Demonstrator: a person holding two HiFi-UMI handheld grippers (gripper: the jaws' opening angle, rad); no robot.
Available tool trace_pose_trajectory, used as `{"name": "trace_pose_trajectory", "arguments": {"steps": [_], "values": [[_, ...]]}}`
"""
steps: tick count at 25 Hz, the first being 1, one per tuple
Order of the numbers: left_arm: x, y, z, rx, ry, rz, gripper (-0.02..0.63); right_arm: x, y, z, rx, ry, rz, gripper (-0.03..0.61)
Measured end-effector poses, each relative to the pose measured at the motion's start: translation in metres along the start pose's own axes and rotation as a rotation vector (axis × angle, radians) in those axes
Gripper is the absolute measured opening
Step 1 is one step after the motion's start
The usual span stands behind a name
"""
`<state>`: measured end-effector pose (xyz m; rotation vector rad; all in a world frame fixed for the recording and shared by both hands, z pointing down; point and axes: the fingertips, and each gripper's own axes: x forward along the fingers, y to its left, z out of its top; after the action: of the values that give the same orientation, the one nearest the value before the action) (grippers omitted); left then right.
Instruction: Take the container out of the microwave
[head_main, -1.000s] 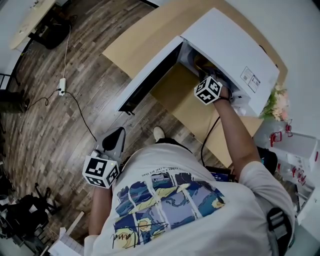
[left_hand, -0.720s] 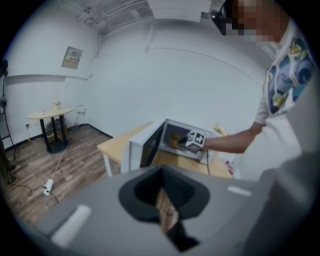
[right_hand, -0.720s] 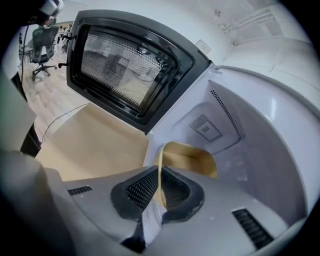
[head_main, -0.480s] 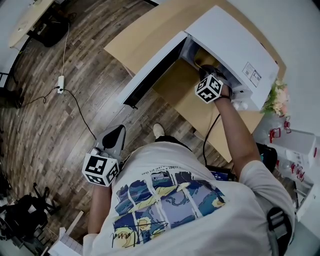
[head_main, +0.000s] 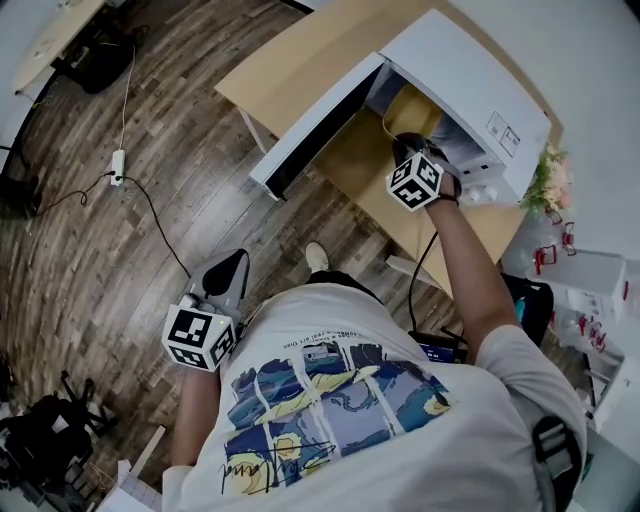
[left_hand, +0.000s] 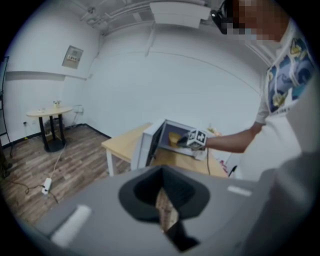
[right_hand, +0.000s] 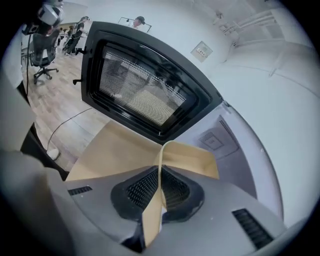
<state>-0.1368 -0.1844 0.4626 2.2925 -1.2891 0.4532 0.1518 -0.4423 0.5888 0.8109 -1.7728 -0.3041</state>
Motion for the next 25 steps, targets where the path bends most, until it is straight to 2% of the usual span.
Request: {"name": "trace_pose_trajectory", "arguments": {"steps": [25], "values": [[-0.111,-0.009,-0.068,0.039,-0.039,-0.104,0.008,-0.164,0.141,0.079,0.012,-0.072,0.046,0.017]]}}
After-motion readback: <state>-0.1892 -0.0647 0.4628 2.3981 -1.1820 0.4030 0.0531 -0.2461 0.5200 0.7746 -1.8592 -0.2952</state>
